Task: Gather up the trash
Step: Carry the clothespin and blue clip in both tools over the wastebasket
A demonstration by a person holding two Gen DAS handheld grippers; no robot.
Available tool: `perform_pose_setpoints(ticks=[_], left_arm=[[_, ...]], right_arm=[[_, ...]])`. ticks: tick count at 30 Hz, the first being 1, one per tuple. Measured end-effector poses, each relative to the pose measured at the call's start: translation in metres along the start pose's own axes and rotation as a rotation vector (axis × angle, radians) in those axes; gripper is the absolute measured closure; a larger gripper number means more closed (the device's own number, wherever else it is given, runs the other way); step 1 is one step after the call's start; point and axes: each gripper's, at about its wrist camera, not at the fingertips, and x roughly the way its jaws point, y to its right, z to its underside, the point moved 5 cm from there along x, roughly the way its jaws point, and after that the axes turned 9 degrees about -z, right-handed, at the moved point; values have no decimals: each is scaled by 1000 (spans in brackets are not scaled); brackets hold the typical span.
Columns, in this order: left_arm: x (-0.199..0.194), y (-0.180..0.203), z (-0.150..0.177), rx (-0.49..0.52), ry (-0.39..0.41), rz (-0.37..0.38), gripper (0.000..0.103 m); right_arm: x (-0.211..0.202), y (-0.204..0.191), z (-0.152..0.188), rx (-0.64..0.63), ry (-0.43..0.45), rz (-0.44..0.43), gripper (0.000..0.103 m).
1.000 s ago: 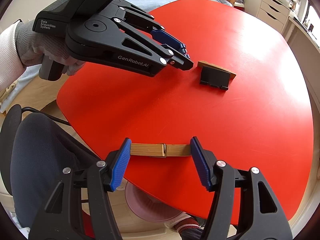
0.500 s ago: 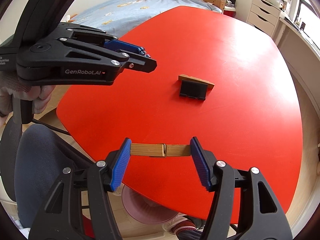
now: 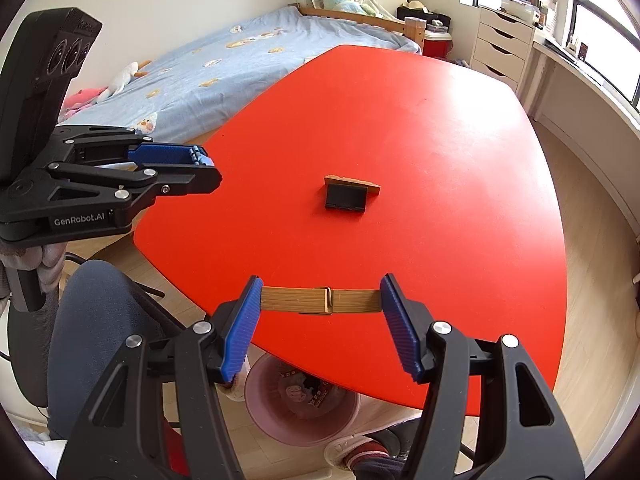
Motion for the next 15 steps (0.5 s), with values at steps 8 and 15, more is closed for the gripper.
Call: perform_pose_setpoints(ticks=[8,15], left_arm=[[-24,18,23,-24,23,38,72],[-37,31,45,-23,26,37,72]], right_arm=[[-33,-8,14,0,57,-14,43],[-55,-14,30,11,86,-29,43]])
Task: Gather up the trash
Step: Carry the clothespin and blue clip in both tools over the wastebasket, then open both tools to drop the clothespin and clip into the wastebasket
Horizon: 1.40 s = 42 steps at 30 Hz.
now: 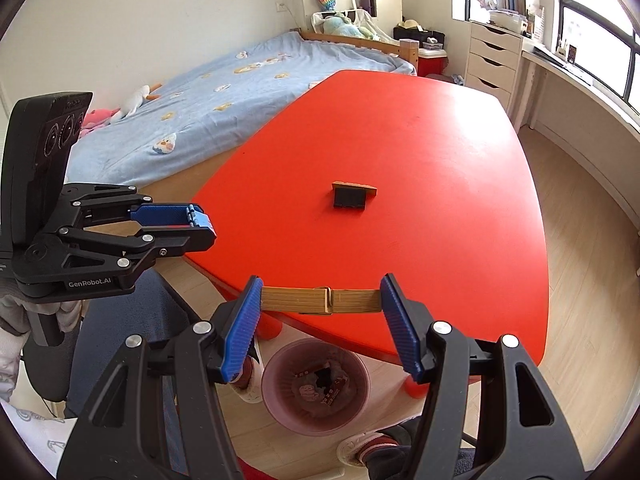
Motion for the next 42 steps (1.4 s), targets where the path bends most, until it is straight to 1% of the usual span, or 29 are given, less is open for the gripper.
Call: perform_pose_setpoints(ticks=[8,14,39,40,41,42], left_arm=[[-7,11,27,-19,-28,30,72],[-10,17,39,-3,-42,35,72],[-12,31,40,20,-48,94,71],[-12,32,40,23,-48,96,71],[-12,32,40,22,-48,98,69],[-12,31,40,15,-49,99,54]], right_arm=[[-8,-7,27,9,-21,-3,43],[-3,-11,46,29,-50,-24,43],[-8,-10,51,44,-45,-49,43],[-9,-10,50,47,-47,-52,43],[-8,-10,51,47,-51,-54,38],[-8,-10,51,52,-49,-51,30]])
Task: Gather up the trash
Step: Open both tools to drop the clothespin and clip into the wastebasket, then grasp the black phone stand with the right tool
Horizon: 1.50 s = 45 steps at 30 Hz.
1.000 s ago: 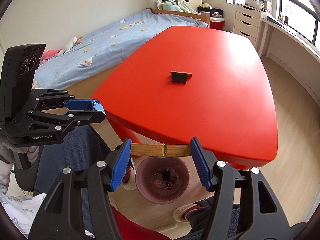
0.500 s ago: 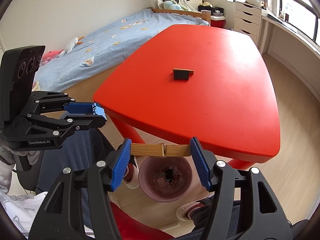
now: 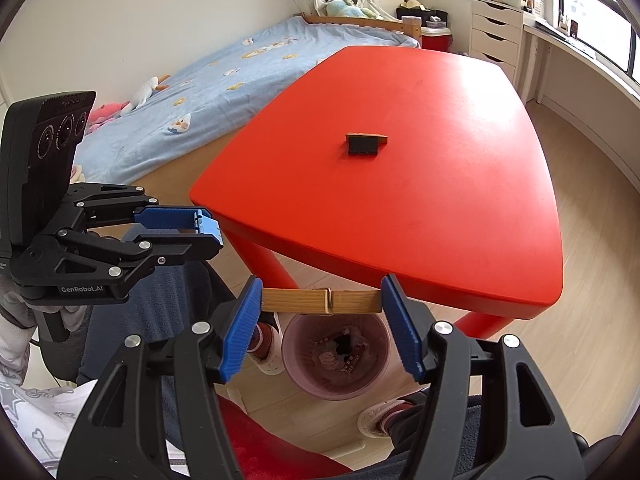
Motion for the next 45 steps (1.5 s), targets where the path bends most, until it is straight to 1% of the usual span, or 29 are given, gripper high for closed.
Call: perform_pose_setpoints(ticks=[1,2,3,4,6,7,10,27,36,45], left_arm=[[0,-3,0,-11,8,-8,26],[-1,-7,-1,-28,24,-27,15],[-1,-10,-1,-42,29,-33,14],[0,-12,-1,-50,20,-38,13],[0,-17,-2,-65,21,-66,10],[0,-18,-2,-72,21,-67,9],[0,-22,-2,-90,18,-74,8],[2,-27,-3,-108,3,-77,8],[0,-41,-13,-129,17,-99,8],[3,-64,-34,-148,37,-130,8]], right_arm=[[-2,2,0,8,9,2,18],[-3,4,0,18,18,7,14],[-4,6,0,26,22,15,13],[-4,8,0,32,25,24,9],[-5,11,0,43,28,32,7],[-5,12,0,48,26,35,6],[-4,14,0,60,29,35,3],[-1,16,-4,86,25,27,3],[-1,14,-17,68,34,39,3],[10,18,-47,47,39,42,3]])
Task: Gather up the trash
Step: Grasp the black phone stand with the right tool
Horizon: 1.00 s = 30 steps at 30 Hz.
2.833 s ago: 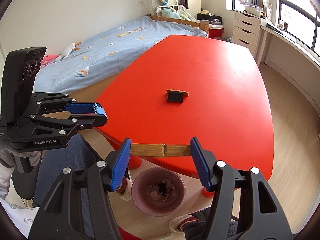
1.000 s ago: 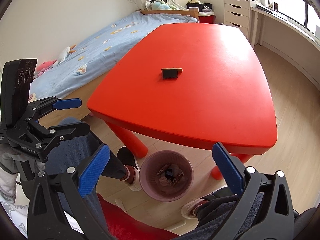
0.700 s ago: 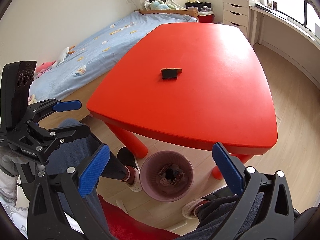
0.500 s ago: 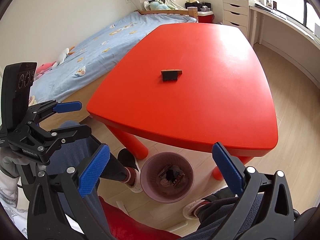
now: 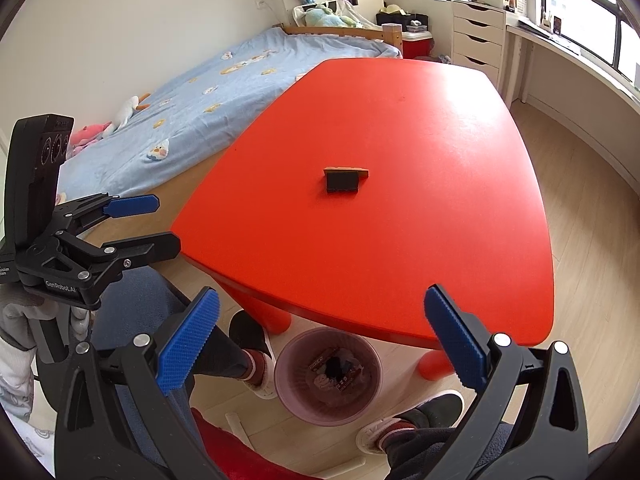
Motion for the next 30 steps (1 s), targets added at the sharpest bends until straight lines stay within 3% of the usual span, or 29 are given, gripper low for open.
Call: perform_pose_setpoints(ticks=[16,30], left_arm=[[41,-30,-70,-7,-12,-39,8],[89,-50,-101,-42,-100,-85,8]], right_arm=[[64,16,-67,-11,-53,8,3],[140,33,-96,-22,-164,52,3]])
